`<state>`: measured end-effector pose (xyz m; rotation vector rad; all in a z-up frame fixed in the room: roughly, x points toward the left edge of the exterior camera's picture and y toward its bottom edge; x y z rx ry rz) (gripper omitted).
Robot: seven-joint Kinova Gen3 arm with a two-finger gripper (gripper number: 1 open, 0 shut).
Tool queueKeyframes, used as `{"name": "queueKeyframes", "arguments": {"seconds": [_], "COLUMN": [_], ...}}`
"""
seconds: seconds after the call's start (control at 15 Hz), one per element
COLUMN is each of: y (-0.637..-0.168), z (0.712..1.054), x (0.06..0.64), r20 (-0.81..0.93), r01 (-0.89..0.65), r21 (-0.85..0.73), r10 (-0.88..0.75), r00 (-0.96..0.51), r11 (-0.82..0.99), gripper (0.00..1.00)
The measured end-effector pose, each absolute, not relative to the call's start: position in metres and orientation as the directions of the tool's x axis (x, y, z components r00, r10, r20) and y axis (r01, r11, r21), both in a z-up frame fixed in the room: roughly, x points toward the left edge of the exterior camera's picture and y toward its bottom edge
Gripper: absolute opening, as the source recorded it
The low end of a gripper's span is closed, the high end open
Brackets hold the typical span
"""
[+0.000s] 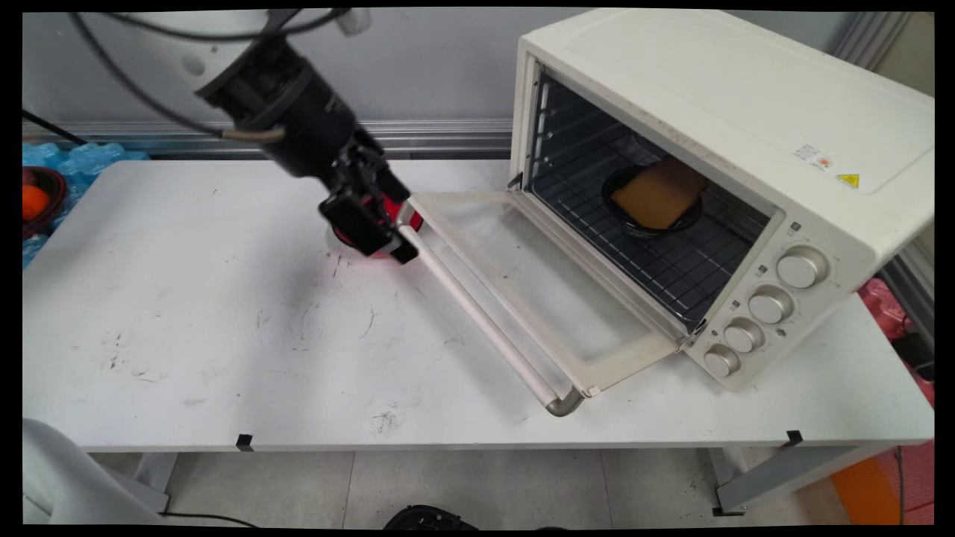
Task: Close the oven
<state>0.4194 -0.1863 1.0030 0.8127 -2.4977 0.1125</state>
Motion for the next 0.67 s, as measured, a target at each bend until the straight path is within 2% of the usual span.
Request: {"name": "queueKeyframes", "arguments": {"seconds": [0.67], "y": [-0.174], "z": [0.937], "x": [0.436], "r20": [0.428], "r01": [-0.61], "r21": [0.032], "r10": [-0.562], "r00": [-0.708], "r11": [0.792], "gripper": [1.0]}}
